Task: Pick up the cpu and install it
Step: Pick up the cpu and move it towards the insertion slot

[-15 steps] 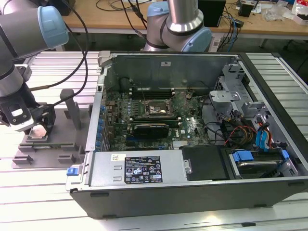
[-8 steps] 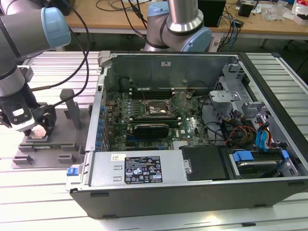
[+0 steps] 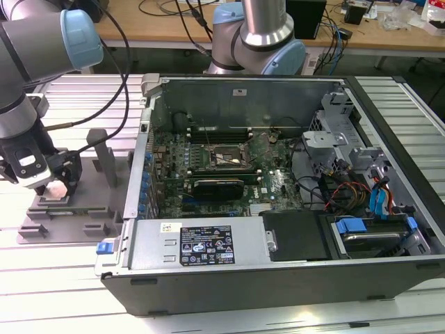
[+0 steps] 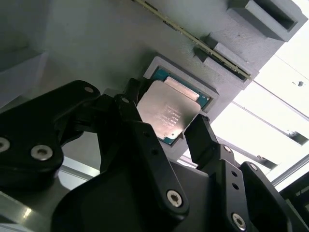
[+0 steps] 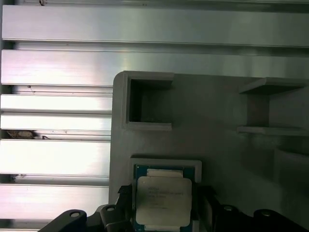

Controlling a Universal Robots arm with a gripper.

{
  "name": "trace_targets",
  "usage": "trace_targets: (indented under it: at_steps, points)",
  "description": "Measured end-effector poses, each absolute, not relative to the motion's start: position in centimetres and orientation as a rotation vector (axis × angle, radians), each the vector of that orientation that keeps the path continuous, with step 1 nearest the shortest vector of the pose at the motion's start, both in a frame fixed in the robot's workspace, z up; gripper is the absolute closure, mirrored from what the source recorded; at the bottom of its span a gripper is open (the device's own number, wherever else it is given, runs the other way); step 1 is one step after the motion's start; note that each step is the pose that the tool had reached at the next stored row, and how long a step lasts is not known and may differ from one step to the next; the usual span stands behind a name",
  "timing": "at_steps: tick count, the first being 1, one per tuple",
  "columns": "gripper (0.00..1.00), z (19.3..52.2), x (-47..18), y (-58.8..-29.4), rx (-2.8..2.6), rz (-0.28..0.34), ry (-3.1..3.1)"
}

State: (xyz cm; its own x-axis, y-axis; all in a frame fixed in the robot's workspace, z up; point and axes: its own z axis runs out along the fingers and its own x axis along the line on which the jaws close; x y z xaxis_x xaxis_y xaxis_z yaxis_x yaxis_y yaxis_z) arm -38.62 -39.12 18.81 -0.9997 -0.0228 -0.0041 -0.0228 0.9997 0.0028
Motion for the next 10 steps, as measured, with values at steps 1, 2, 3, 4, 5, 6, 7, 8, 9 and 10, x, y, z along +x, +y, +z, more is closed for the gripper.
trace_targets:
  at_steps: [1, 2, 3, 4, 5, 6, 7, 8, 9, 10]
  points:
    - [0.35, 18.81, -38.66, -39.12, -0.036, 0.004, 3.138]
    - [0.35, 18.8, -38.67, -39.12, -0.036, 0.004, 3.138]
    - [0.35, 18.79, -38.67, -39.12, -0.036, 0.004, 3.137]
    - [0.35, 18.8, -38.68, -39.12, -0.036, 0.004, 3.137]
    - [0.35, 18.8, -38.68, -39.12, -0.036, 0.004, 3.137]
    - [0.35, 18.79, -38.68, -39.12, -0.036, 0.004, 3.137]
    - [0.35, 18.8, -38.68, -39.12, -0.036, 0.004, 3.137]
    - [0.35, 18.8, -38.69, -39.12, -0.036, 0.004, 3.137]
    - [0.35, 18.8, -38.69, -39.12, -0.036, 0.004, 3.137]
    - [0.35, 18.8, -38.69, -39.12, -0.036, 0.004, 3.137]
